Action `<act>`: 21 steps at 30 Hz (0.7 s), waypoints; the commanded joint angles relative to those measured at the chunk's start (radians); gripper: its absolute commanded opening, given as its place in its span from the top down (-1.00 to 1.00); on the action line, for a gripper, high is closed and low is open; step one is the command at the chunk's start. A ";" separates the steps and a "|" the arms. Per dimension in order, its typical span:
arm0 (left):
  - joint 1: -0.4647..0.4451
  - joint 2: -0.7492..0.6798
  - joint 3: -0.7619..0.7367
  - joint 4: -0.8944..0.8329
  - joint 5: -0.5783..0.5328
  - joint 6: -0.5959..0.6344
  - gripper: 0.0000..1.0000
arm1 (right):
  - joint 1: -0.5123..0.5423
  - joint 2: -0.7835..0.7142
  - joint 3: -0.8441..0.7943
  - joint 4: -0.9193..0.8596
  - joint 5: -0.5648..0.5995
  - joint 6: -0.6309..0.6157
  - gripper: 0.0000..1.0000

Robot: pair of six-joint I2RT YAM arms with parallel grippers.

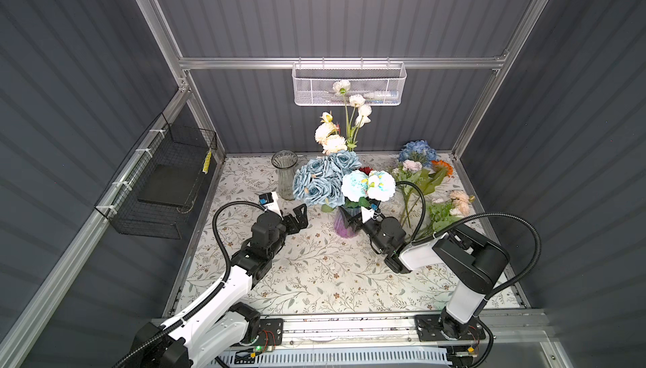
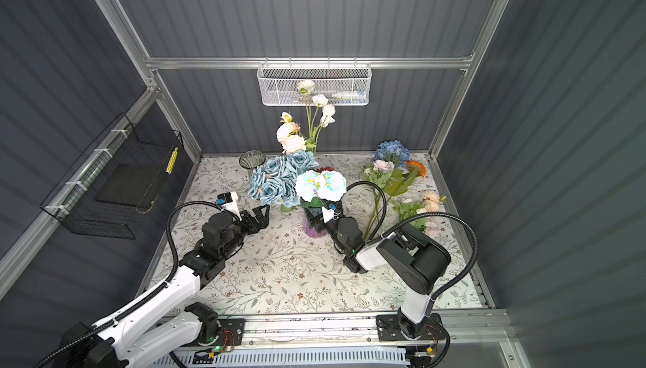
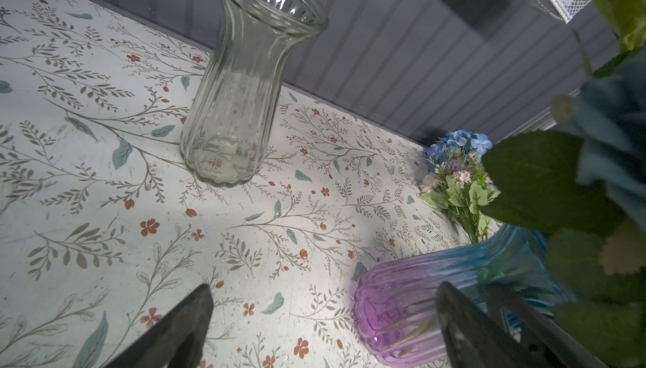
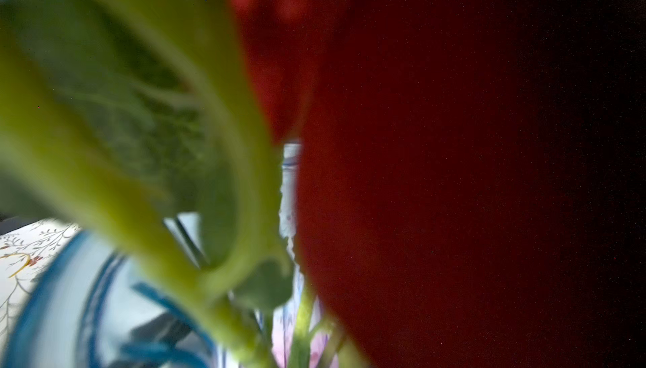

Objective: Arrange the flowers into the vase

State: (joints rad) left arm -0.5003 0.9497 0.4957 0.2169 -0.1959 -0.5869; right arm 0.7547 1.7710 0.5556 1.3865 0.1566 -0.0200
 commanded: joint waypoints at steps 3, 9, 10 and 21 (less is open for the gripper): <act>0.009 -0.001 -0.013 0.001 -0.016 0.029 -0.99 | -0.023 0.047 0.042 0.051 -0.002 0.000 -0.58; 0.025 0.008 -0.017 0.002 -0.031 0.048 -0.99 | -0.045 0.126 0.092 0.079 -0.023 0.018 -0.43; 0.030 0.010 -0.016 0.000 -0.034 0.051 -0.99 | -0.053 0.145 0.109 0.084 -0.027 0.024 -0.40; 0.058 -0.003 -0.038 -0.035 -0.078 0.083 -0.99 | -0.108 0.298 0.404 -0.057 -0.110 0.064 -0.24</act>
State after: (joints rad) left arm -0.4500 0.9630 0.4835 0.2134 -0.2417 -0.5335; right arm 0.6598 2.0445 0.8940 1.3689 0.0731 0.0044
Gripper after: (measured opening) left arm 0.994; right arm 0.695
